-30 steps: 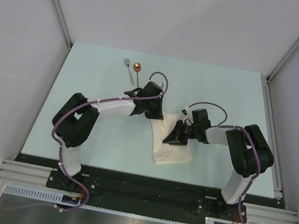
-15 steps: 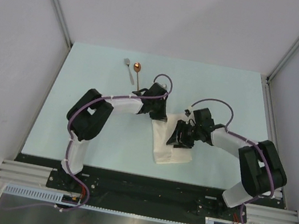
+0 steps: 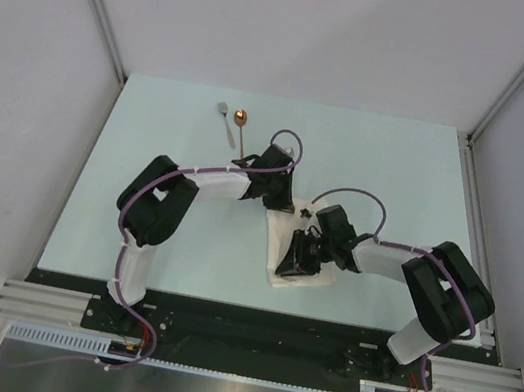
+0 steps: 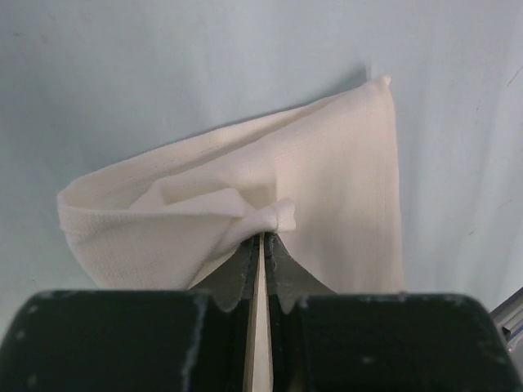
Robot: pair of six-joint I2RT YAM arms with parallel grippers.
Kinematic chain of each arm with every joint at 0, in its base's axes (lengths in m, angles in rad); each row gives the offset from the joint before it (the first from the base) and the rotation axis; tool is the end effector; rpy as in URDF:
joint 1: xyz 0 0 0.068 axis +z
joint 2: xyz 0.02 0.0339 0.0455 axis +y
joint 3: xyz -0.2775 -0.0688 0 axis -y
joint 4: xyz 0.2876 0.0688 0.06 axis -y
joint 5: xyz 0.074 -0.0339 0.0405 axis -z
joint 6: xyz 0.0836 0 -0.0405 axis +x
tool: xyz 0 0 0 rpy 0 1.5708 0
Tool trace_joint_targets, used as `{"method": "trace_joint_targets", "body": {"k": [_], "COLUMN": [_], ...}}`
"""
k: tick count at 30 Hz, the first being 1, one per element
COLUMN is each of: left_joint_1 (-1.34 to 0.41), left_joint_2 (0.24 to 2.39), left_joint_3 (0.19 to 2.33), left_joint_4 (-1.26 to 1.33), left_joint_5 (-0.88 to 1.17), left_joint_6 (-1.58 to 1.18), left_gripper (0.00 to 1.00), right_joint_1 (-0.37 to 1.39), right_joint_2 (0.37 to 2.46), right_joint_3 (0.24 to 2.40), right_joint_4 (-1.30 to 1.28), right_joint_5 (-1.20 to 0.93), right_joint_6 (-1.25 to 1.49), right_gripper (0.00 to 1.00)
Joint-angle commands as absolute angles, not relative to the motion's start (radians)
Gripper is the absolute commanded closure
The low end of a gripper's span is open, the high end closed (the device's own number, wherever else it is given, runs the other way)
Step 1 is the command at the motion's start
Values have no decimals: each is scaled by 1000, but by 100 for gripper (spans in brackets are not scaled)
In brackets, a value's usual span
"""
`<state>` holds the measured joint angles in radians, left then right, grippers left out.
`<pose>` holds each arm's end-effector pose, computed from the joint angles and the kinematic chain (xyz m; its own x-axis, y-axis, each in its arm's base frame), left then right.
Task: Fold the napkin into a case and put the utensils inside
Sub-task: Fold the lower triangle-folded napkin at the center of the board.
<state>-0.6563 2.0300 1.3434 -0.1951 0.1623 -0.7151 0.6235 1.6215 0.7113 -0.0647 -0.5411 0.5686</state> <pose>0.3902 -0.3176 0.1056 -0.9099 -0.1160 -0.3983 0.1152 0.8518 -0.5111 0.2506 0.2333 0.0798 -0.9620 -0.1234 -0.2434 -0.2577 0.7043 0.6614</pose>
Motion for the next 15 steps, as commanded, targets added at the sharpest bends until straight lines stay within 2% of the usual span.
{"method": "trace_joint_targets", "body": {"k": [1, 6, 10, 15], "left_joint_1": [-650, -649, -649, -650], "left_joint_2": [2043, 2057, 2063, 2072], "left_joint_3": [1373, 1388, 1399, 1397], "left_joint_4": [-175, -187, -201, -196], "left_joint_5": [176, 173, 173, 175], "left_joint_6": [-698, -687, -678, -680], "left_gripper": [91, 92, 92, 92], "right_joint_1": [675, 609, 629, 670], "right_joint_2": [1606, 1582, 1490, 1512], "right_joint_3": [594, 600, 672, 644], "right_joint_4": [152, 88, -54, 75], "right_joint_5": [-563, -566, -540, -578], "right_joint_6": [669, 609, 583, 656], "right_gripper": [72, 72, 71, 71]}}
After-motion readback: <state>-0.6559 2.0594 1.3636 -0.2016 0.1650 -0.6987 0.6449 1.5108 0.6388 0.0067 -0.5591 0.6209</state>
